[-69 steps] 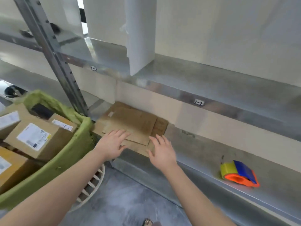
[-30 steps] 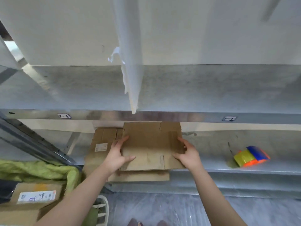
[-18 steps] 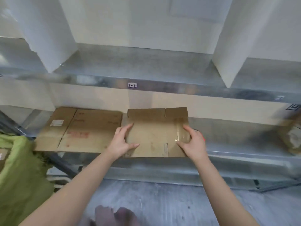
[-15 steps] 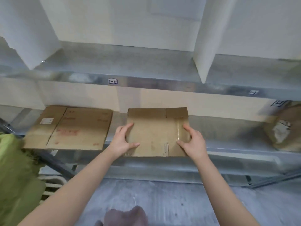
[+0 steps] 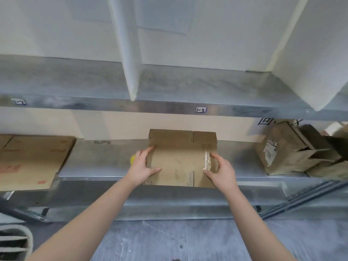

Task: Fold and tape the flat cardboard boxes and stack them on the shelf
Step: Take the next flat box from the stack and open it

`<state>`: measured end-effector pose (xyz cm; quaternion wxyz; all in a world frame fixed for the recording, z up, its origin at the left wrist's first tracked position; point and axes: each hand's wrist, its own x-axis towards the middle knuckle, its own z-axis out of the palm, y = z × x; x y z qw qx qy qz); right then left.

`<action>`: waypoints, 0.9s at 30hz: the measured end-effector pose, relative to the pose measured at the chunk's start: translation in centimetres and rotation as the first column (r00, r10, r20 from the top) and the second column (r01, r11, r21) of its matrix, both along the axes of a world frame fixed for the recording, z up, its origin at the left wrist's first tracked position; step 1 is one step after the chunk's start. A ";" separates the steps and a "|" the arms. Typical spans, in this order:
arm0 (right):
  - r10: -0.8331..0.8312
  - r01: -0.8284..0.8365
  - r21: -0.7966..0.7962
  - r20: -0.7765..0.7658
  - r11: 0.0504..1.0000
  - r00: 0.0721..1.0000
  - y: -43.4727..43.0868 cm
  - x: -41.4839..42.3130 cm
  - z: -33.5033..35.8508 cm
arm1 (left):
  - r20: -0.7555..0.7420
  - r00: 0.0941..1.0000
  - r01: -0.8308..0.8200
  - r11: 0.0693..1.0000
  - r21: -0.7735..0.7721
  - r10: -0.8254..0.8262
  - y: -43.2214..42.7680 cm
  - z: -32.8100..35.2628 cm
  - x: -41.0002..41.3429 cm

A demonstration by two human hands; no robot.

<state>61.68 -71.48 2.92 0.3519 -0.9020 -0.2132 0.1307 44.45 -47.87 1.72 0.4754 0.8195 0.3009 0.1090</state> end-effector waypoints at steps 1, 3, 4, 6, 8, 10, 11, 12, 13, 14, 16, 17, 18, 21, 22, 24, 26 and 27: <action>-0.003 0.003 -0.001 0.002 1.000 1.000 -0.7 1.0 0.0 | -0.004 1.000 -0.006 1.000 -0.005 0.006 -0.6 -0.1 1.0; -0.018 0.018 0.001 0.018 1.000 1.000 -1.9 2.8 -0.2 | -0.005 1.000 0.001 1.000 -0.026 -0.001 -1.8 -0.3 2.8; -0.039 0.039 0.009 0.021 0.999 0.999 -2.5 3.5 -0.2 | 0.001 1.000 0.005 0.999 -0.050 -0.005 -2.3 -0.2 3.6; -0.081 0.081 0.027 0.014 0.996 0.997 -3.2 5.2 -0.3 | 0.035 0.999 -0.005 0.992 -0.125 0.009 -3.2 -0.4 5.1; -0.088 0.088 0.025 0.005 0.996 0.996 -3.5 6.8 -0.6 | 0.075 0.996 -0.024 0.980 -0.199 0.040 -4.0 -0.8 6.4; -0.091 0.091 0.033 -0.022 0.995 0.996 -3.6 8.5 -0.9 | 0.079 0.995 -0.040 0.974 -0.223 0.058 -4.9 -1.1 7.5; -0.086 0.087 0.047 -0.040 0.995 0.996 -3.6 9.2 -1.2 | 0.073 0.995 -0.047 0.972 -0.231 0.065 -5.3 -1.2 7.9; -0.070 0.074 0.069 -0.059 0.995 0.996 -3.6 9.8 -1.4 | 0.065 0.996 -0.050 0.970 -0.237 0.067 -5.7 -1.3 8.4; -0.045 0.053 0.093 -0.085 0.994 0.995 -3.6 10.2 -1.8 | 0.055 0.997 -0.047 0.969 -0.241 0.062 -6.1 -1.4 8.7; -0.018 0.032 0.118 -0.118 0.992 0.993 -3.6 10.4 -2.1 | 0.046 0.997 -0.044 0.969 -0.242 0.056 -6.6 -1.4 9.0; 0.039 -0.012 0.148 -0.181 0.989 0.983 -3.4 10.9 -2.7 | 0.034 0.998 -0.048 0.970 -0.237 0.057 -7.3 -1.4 9.8; 0.071 -0.043 0.138 -0.206 0.990 0.976 -3.2 11.1 -3.0 | 0.029 0.997 -0.063 0.970 -0.236 0.072 -7.6 -1.4 10.1; 0.103 -0.078 0.114 -0.231 0.990 0.967 -3.1 11.3 -3.4 | 0.028 0.995 -0.088 0.968 -0.237 0.098 -7.8 -1.5 10.4; 0.166 -0.137 0.112 -0.315 0.984 0.934 -3.3 11.5 -4.6 | 0.044 0.988 -0.133 0.959 -0.251 0.148 -9.3 -2.2 10.3; 0.183 -0.150 0.124 -0.329 0.981 0.926 -3.5 11.4 -5.0 | 0.047 0.991 -0.106 0.958 -0.266 0.122 -10.2 -2.6 10.0; 0.233 -0.205 0.117 -0.326 0.972 0.916 -3.6 11.2 -5.6 | 0.027 0.998 -0.048 0.957 -0.285 0.058 -11.9 -3.4 9.5; 0.267 -0.243 0.116 -0.313 0.963 0.911 -3.5 11.1 -5.8 | -0.001 0.996 -0.084 0.965 -0.250 0.086 -12.7 -3.9 9.4; 0.262 -0.230 0.137 -0.308 0.964 0.915 -3.4 11.0 -5.8 | -0.013 0.993 -0.119 0.972 -0.203 0.119 -12.6 -3.9 9.5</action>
